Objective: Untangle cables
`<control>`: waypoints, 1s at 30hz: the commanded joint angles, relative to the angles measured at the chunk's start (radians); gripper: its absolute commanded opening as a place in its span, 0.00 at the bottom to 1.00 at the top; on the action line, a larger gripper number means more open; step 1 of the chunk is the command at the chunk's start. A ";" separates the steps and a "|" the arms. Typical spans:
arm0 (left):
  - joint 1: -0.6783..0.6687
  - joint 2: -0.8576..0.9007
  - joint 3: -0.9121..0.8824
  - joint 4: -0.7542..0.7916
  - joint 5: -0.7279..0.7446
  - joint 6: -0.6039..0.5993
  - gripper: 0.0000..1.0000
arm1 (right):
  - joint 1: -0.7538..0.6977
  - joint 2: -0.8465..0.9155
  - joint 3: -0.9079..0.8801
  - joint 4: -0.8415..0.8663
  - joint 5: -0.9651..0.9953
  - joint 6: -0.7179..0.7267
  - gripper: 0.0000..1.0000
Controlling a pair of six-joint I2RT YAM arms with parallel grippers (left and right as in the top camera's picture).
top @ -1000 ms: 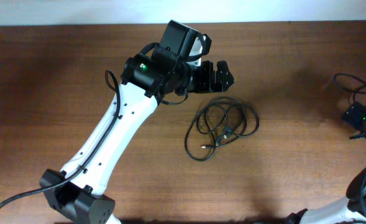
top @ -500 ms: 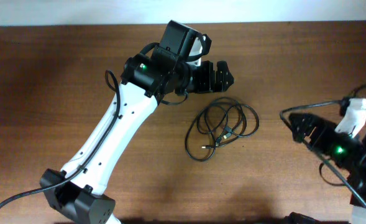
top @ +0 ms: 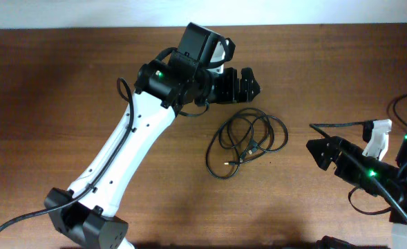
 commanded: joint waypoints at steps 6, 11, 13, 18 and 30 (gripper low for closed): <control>0.000 -0.006 0.005 0.001 -0.007 0.006 0.99 | 0.014 0.154 -0.006 0.154 -0.178 -0.017 0.93; 0.000 -0.006 0.005 0.002 -0.006 0.005 0.99 | 0.189 0.228 -0.008 0.115 -0.196 -0.066 0.98; 0.000 -0.006 0.005 0.001 -0.003 0.005 0.99 | 0.223 0.228 -0.008 0.109 -0.196 -0.066 0.98; -0.001 -0.005 0.005 -0.031 -0.004 0.046 0.99 | 0.227 0.228 -0.008 0.061 -0.071 -0.058 0.99; -0.002 0.002 -0.030 -0.473 -0.527 -0.396 0.99 | 0.227 0.246 -0.008 0.069 0.020 -0.058 0.98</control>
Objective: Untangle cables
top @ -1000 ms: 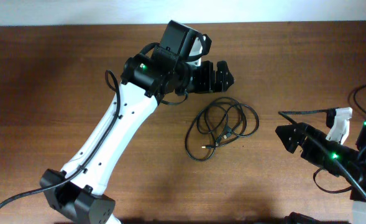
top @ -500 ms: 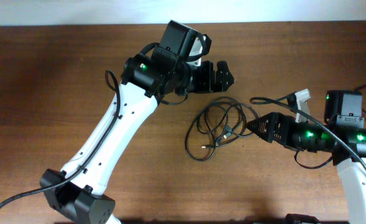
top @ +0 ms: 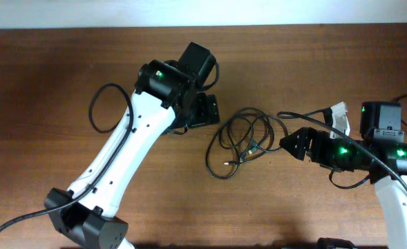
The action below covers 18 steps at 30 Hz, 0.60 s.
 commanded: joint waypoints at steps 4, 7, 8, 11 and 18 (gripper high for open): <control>0.000 0.002 -0.226 0.097 -0.063 -0.251 0.99 | 0.009 0.042 -0.002 -0.011 0.047 -0.007 0.98; 0.000 0.002 -0.353 0.189 -0.061 -0.250 0.98 | 0.009 0.042 -0.002 -0.010 0.046 -0.007 0.98; 0.000 0.002 -0.379 0.222 -0.060 -0.250 0.99 | 0.009 0.042 -0.002 -0.011 0.044 -0.006 0.98; 0.000 0.002 -0.481 0.340 0.026 -0.249 0.99 | 0.009 0.040 -0.002 -0.021 0.044 0.021 0.98; -0.014 0.002 -0.597 0.609 0.185 -0.154 0.93 | 0.008 -0.069 -0.002 0.034 0.117 0.178 0.99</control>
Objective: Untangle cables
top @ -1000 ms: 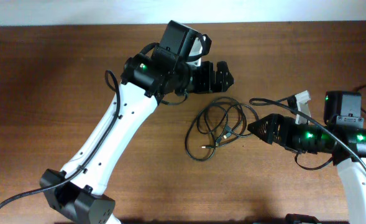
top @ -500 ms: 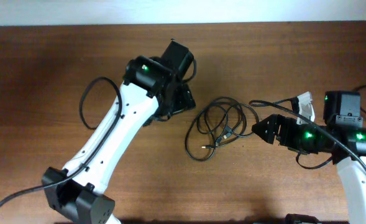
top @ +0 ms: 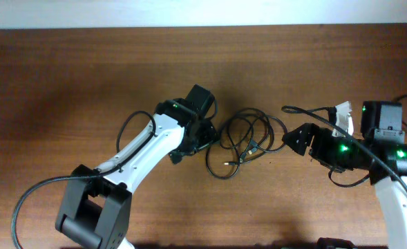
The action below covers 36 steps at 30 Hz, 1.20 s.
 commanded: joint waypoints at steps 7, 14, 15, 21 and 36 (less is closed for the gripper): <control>-0.179 0.016 -0.035 0.380 0.023 0.771 0.85 | 0.008 -0.055 0.001 -0.037 0.179 0.043 0.98; -0.230 0.158 -0.035 0.411 -0.037 0.985 0.59 | 0.008 -0.028 0.001 -0.044 0.179 0.040 0.98; -0.230 0.181 -0.035 0.437 -0.051 0.985 0.49 | 0.008 -0.014 0.001 -0.044 0.179 0.040 0.99; -0.230 0.112 0.024 0.404 -0.226 0.984 0.00 | 0.008 0.097 0.001 -0.047 0.179 0.036 0.98; -0.230 -0.413 0.063 0.083 -0.223 0.823 0.00 | 0.009 -0.379 0.001 -0.169 0.218 0.037 0.98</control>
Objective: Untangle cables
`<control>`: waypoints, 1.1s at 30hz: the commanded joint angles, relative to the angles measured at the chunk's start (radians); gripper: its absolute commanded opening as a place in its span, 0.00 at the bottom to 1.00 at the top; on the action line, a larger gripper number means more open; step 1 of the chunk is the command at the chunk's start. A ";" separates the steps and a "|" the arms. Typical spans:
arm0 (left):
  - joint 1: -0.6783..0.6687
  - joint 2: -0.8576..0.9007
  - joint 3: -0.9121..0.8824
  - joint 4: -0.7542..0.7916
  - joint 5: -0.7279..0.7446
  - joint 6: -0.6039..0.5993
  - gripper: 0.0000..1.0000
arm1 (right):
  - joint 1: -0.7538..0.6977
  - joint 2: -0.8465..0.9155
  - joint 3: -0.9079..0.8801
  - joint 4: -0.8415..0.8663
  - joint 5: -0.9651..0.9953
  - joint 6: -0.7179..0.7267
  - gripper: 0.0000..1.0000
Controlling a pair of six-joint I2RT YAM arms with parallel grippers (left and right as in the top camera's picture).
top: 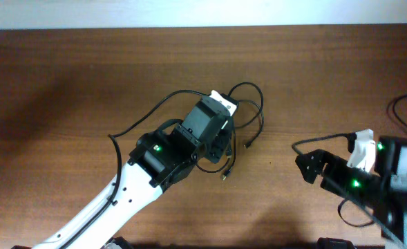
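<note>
A thin black cable bundle (261,111) is drawn up at my left gripper (224,140) in the middle of the wooden table (65,83). One loop arcs out to the upper right of the wrist. Two plug ends hang free, one (248,144) to the right and one (224,177) below. The wrist body covers the fingers, but the bundle gathers tightly there, so the gripper looks shut on it. My right gripper (301,164) sits low at the right, well apart from the cable, its fingers one dark mass.
The left arm's own black supply cable (155,111) loops out to the left of its wrist. Another supply cable (396,104) curls at the right edge. The table's far edge (203,28) meets a white wall.
The left gripper was at the left side of the flat coil; now the bundle is pulled left and up against it. The right gripper has drawn back from the coil's right side toward the lower right.
The cable first lay as a loose flat coil mid-table, left gripper behind it, right gripper far right. Then both grippers stood beside the coil, left and right. Now the left one has the bundle gathered up and the right one is back away.
</note>
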 commanded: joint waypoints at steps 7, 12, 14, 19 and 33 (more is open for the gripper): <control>-0.002 -0.018 0.014 -0.004 0.000 -0.055 0.00 | 0.108 -0.094 0.003 -0.046 0.194 -0.013 0.98; -0.002 -0.018 0.014 -0.009 0.000 -0.278 0.00 | 0.136 -0.094 0.003 -0.046 0.231 -0.013 0.99; -0.002 -0.014 0.013 -0.045 0.000 -0.423 0.00 | 0.136 -0.094 0.003 -0.046 0.231 -0.013 0.98; -0.023 0.047 0.013 -0.083 0.030 -0.552 0.00 | 0.136 -0.094 0.003 -0.046 0.230 -0.013 0.99; -0.037 -0.121 0.015 0.042 0.025 -0.205 0.00 | 0.135 -0.091 -0.043 0.079 0.109 0.031 0.99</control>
